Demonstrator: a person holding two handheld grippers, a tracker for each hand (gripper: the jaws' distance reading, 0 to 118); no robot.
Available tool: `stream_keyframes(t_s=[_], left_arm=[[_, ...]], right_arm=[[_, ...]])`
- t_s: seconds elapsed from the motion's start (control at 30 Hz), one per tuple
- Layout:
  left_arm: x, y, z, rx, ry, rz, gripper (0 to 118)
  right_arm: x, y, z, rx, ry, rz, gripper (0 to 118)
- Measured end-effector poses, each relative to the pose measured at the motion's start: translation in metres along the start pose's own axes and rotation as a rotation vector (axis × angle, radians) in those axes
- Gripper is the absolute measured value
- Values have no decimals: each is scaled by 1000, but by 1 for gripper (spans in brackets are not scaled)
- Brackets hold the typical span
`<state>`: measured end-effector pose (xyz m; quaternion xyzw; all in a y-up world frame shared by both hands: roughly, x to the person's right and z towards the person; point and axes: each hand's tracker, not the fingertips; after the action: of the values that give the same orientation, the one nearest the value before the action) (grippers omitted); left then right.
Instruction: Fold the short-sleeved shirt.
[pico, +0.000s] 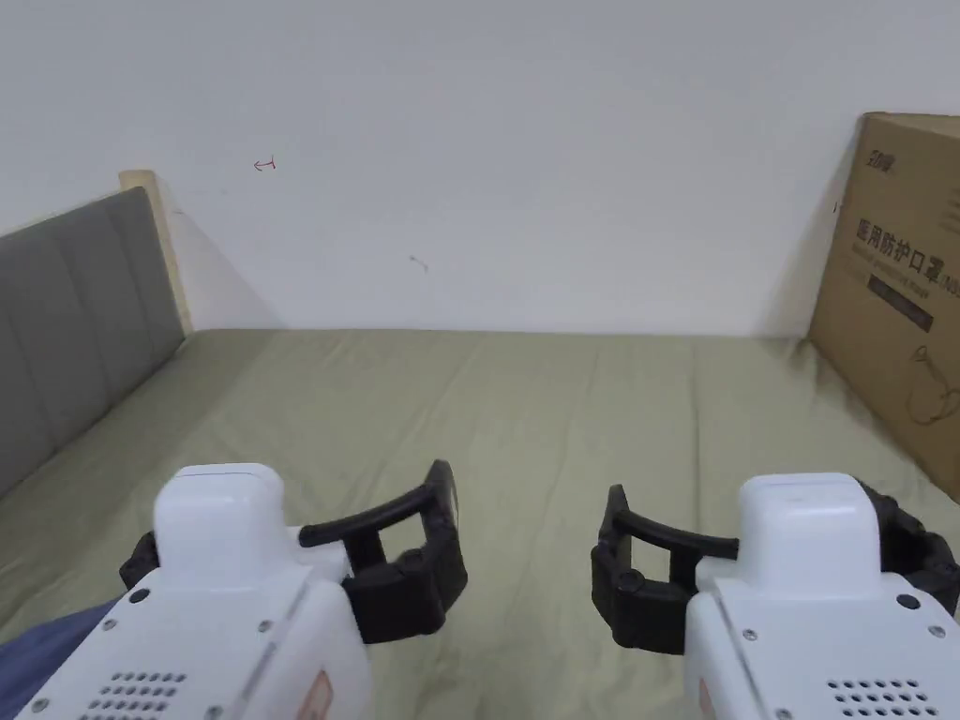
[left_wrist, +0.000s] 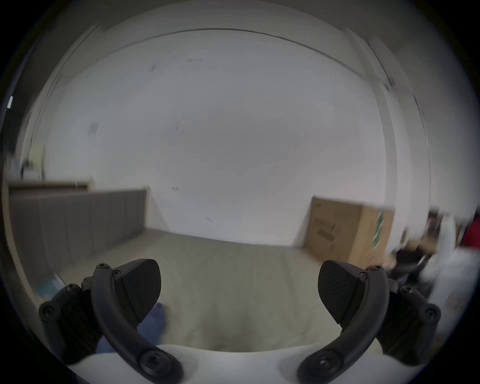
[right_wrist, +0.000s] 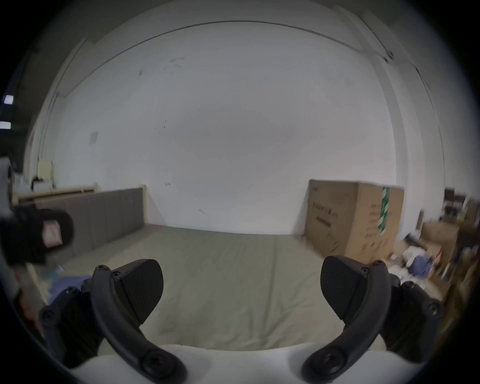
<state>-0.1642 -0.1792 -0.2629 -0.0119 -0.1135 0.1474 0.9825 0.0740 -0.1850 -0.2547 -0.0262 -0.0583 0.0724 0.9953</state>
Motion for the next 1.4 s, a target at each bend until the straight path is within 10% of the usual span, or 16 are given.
stream_keyframes(t_s=[0.17,0.33,0.43,0.7,1.17,1.3,1.4], left_arm=[[-49,-20,-5,-2,-72,724,118],[-58,-42,-1,40,92,789,118],[-48,-31,-4,3,98,598,118],[21,-6,-1,-45,27,-344,118],[22,-9,6,-28,60,-276,112],[22,-11,4,-8,118,-308,0],[17,-11,5,-31,78,-308,0]], right_arm=[[-33,-6,-11,-14,-58,482,118],[-53,-35,-16,-76,44,728,118],[-48,-30,-20,-119,93,622,118],[19,-10,-2,-10,130,-373,118],[19,-13,7,-16,65,-186,107],[15,-15,5,-45,78,-170,8],[16,-18,5,-56,100,-192,0]])
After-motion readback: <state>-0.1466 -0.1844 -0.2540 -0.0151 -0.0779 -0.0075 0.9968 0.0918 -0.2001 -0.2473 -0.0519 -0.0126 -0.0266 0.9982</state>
